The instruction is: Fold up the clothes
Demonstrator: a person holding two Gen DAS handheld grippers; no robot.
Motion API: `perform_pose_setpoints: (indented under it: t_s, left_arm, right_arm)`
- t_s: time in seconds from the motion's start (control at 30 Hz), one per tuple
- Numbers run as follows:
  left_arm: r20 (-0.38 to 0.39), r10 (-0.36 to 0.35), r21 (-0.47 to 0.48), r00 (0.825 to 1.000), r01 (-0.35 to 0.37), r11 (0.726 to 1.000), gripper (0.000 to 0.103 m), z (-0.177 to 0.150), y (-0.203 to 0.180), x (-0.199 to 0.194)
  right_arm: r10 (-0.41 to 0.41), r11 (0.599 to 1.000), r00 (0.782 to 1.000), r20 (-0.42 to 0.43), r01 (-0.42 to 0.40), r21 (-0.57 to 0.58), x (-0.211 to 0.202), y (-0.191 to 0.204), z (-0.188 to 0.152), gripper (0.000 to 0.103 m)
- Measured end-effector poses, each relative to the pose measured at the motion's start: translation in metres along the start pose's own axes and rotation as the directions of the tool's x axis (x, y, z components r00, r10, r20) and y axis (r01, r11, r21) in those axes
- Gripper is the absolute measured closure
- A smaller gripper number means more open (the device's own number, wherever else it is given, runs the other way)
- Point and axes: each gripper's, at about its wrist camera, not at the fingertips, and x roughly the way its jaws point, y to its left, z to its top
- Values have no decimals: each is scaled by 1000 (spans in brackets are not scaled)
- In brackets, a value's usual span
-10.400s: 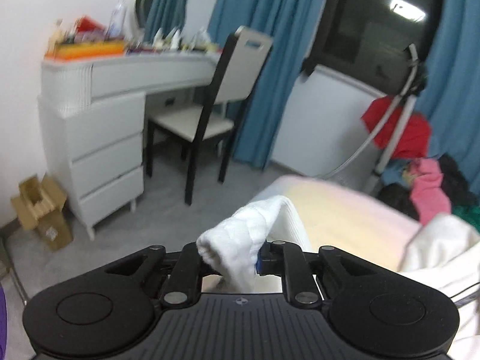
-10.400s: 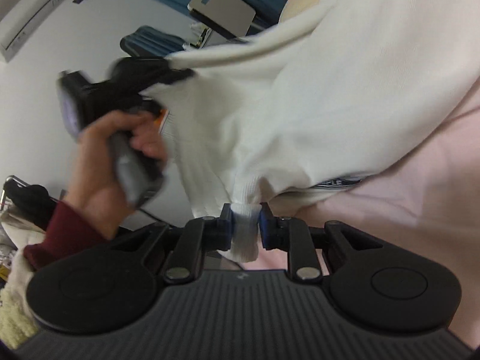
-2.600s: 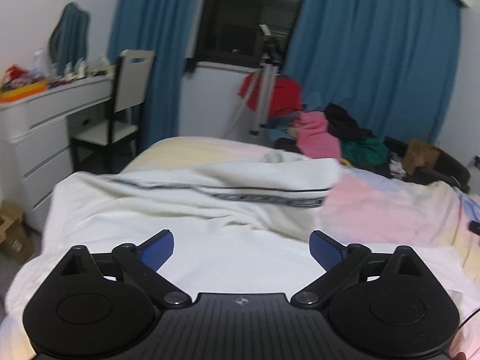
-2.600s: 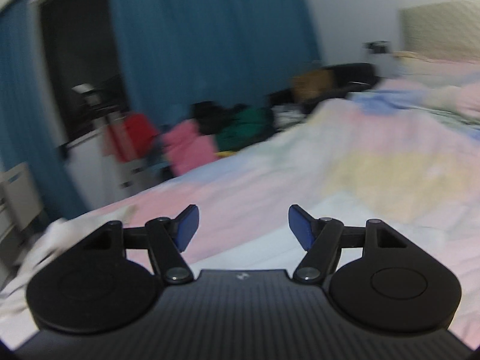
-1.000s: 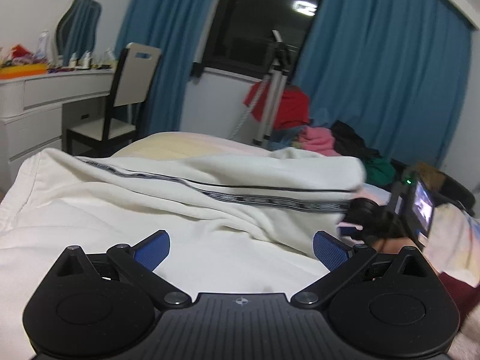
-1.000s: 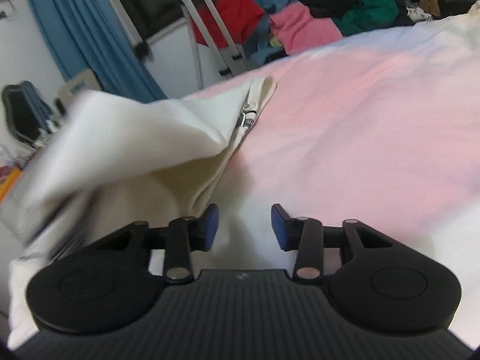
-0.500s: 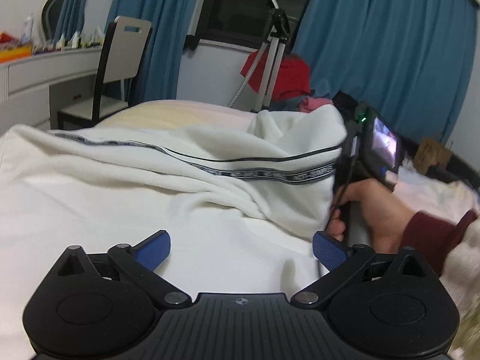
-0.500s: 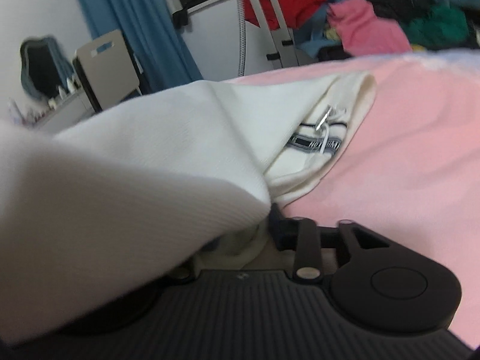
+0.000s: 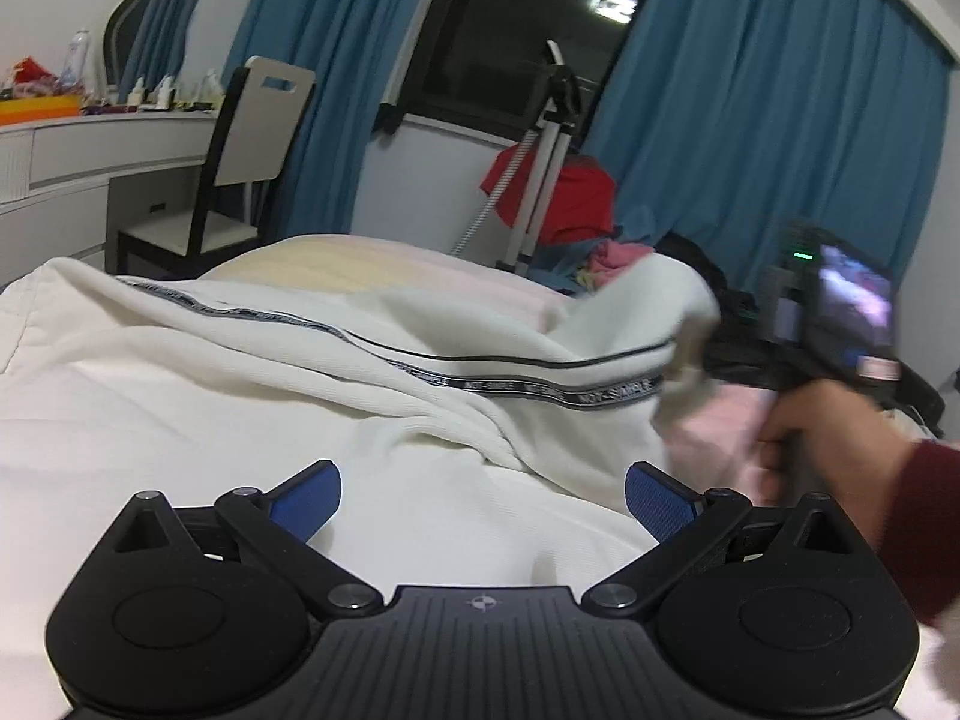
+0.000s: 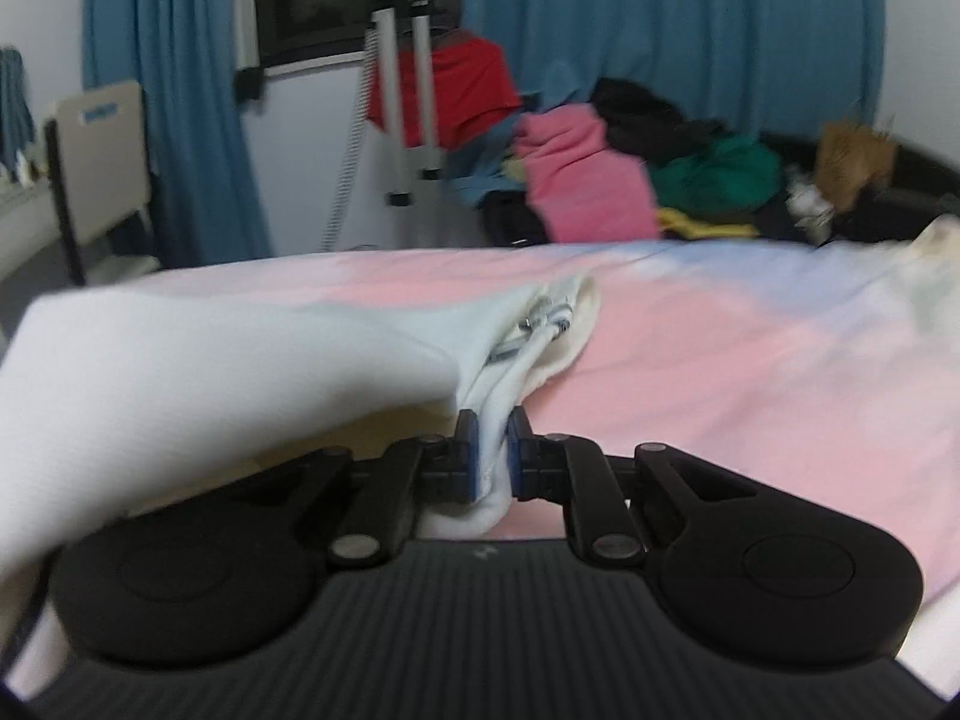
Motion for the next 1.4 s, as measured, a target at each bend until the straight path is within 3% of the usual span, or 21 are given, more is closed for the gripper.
perform_pose_setpoints:
  t_s: [0.2, 0.4, 0.57, 0.7, 0.93, 1.03, 1.13, 1.17, 1.2, 1.27, 1.4]
  left_arm:
    - [-25, -4, 11, 1000, 4, 1000, 1, -3, -1, -3]
    - [-41, 17, 18, 999, -17, 1000, 1, -7, -2, 4]
    - [-35, 30, 50, 999, -28, 998, 1, -10, -7, 9]
    - [-40, 36, 81, 999, -33, 996, 1, -14, -11, 17]
    - [-43, 26, 116, 999, -21, 993, 1, -18, -14, 27]
    - [-26, 16, 134, 1000, -12, 991, 1, -20, -18, 25]
    - [-15, 5, 146, 1000, -3, 989, 1, -20, -22, 22]
    - [-15, 3, 149, 1000, -1, 989, 1, -21, -23, 21]
    - [-15, 1, 152, 1000, 1, 988, 1, -22, -24, 20]
    - [-17, -2, 154, 1000, 5, 988, 1, -23, -26, 19]
    - [-30, -9, 136, 999, 13, 991, 1, -25, -27, 14]
  right_arm:
    - [-206, 976, 978, 21, 207, -61, -18, -77, 27, 90]
    - [-374, 924, 927, 36, 376, -63, -26, -163, 46, 90]
    - [-482, 876, 876, -12, 482, -14, -9, -224, 47, 90]
    - [-472, 882, 881, 30, 472, 7, -6, -250, 58, 90]
    - [-411, 899, 912, -2, 406, 162, 0, -290, 0, 90]
    - [-383, 898, 924, -14, 376, 228, 3, -306, -25, 85]
    - [-324, 854, 946, -13, 299, 425, -9, -314, -52, 71]
    - [-300, 833, 954, -11, 268, 483, -14, -315, -59, 62]
    - [-276, 808, 961, -7, 236, 540, -19, -317, -66, 51]
    - [-229, 745, 973, 5, 172, 644, -28, -320, -80, 40]
    - [-139, 574, 989, 48, 41, 818, -46, -327, -108, 38]
